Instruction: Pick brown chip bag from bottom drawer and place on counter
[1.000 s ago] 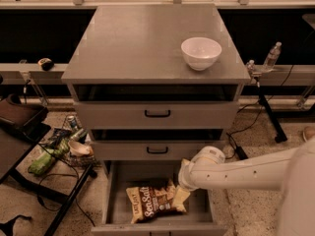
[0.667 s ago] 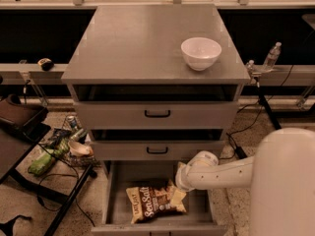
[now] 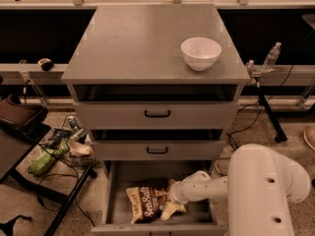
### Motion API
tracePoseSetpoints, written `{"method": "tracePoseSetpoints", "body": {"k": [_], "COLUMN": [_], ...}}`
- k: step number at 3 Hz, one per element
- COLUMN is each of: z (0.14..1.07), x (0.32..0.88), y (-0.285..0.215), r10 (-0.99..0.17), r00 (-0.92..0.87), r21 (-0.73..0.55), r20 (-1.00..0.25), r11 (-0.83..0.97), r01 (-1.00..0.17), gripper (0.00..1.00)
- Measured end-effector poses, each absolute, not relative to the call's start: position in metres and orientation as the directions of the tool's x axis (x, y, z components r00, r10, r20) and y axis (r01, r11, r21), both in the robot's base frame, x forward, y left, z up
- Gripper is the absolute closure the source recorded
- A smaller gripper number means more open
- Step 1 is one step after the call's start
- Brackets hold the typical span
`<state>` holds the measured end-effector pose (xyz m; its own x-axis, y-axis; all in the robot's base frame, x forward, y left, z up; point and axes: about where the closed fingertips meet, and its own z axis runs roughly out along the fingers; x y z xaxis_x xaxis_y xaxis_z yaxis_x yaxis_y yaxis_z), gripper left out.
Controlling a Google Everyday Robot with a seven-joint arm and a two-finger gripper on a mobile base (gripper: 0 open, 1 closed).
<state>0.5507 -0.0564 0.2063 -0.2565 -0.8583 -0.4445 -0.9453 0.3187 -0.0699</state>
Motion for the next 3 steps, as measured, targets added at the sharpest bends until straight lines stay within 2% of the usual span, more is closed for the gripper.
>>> {"method": "tracePoseSetpoints", "body": {"k": [1,2,3], "z": [0.171,0.148,0.151], "x": [0.549,0.568,0.571], "y": [-0.046,-0.046,-0.047], "r10": [-0.837,-0.824,-0.826], "r00": [-0.292,-0.307,-0.300], "r21": [-0.007,0.031,0.017], "r20": [-0.463,-0.477,-0.477], "r11": [0.333,0.333,0.332], "r01": [-0.943,-0.942,-0.943], "gripper": [0.00,0.27,0.50]}}
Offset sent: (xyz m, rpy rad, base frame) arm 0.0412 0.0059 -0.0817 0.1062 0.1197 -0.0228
